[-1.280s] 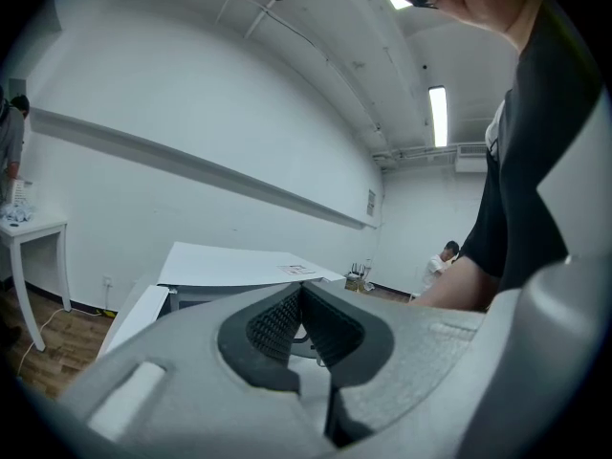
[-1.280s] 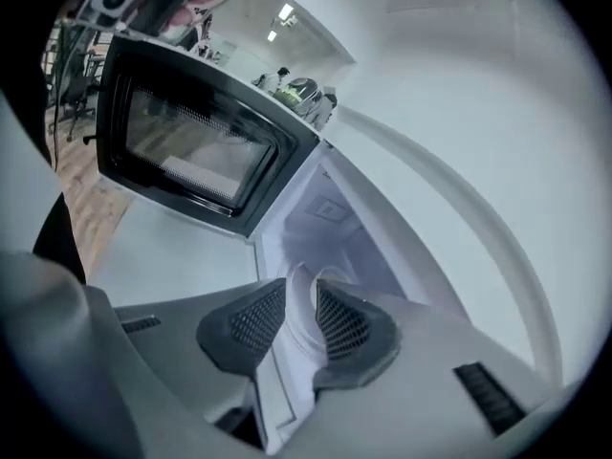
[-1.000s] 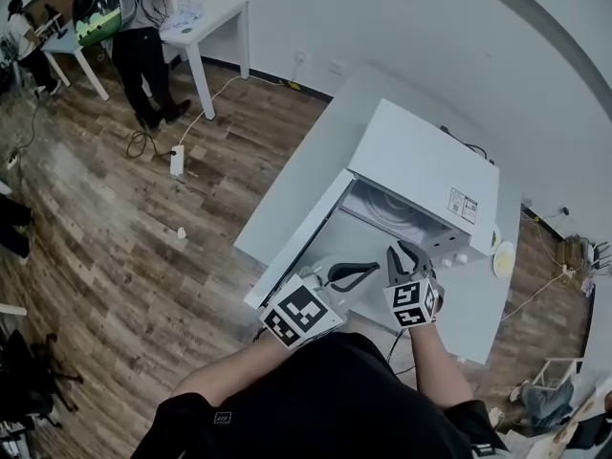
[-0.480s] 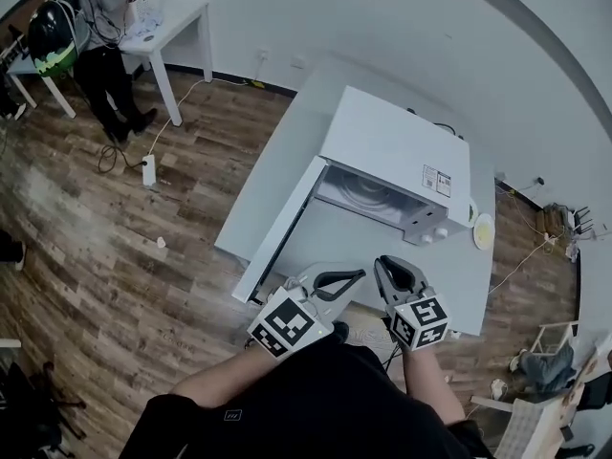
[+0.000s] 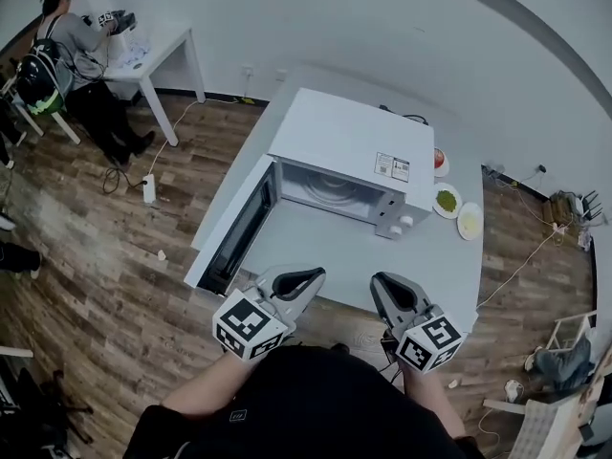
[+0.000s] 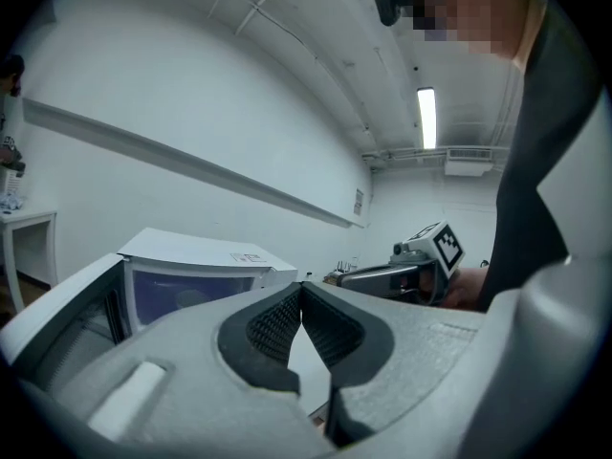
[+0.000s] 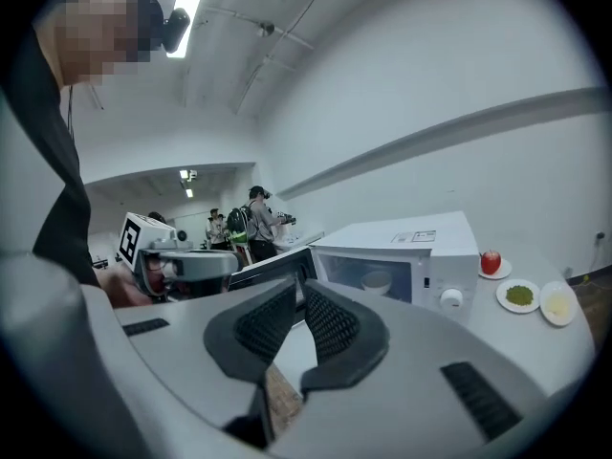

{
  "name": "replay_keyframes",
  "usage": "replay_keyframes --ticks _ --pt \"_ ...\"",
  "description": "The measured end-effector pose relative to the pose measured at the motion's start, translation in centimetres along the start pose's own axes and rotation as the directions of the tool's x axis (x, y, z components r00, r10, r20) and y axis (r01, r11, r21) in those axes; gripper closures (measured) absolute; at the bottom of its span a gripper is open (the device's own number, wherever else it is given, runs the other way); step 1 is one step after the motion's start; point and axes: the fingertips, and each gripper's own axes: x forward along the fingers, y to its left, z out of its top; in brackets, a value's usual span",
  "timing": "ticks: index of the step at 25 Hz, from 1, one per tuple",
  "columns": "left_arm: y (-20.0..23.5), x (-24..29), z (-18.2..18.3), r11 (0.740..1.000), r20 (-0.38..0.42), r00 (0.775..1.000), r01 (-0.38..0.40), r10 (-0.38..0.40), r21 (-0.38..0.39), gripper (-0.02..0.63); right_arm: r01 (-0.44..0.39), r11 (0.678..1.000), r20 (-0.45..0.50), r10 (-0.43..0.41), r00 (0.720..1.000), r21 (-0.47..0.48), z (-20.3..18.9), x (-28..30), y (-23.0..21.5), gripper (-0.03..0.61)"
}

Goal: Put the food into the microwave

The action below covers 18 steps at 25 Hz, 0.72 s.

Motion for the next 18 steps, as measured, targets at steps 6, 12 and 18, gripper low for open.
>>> replay_keyframes --ticks 6,12,18 --pt "-6.7 5.2 1.2 1.000 0.008 1.000 -0.010 0.010 -0.007 0.606 -0.108 0.993 0.075 0.104 0.992 0.051 0.2 -7.1 -2.0 0.537" --pt "-12.4 8.3 2.7 0.999 0.020 0.999 0.043 -0.043 0.000 0.606 -0.185 0.981 0.144 0.175 0.974 0.057 1.8 -11.1 -2.2 0.546" --pt "-13.3 9.0 4.1 0.995 0.012 0.996 0.085 -0.086 0.045 0.606 -0.117 0.991 0.233 0.100 0.967 0.063 3.8 -13.0 -3.7 0.563"
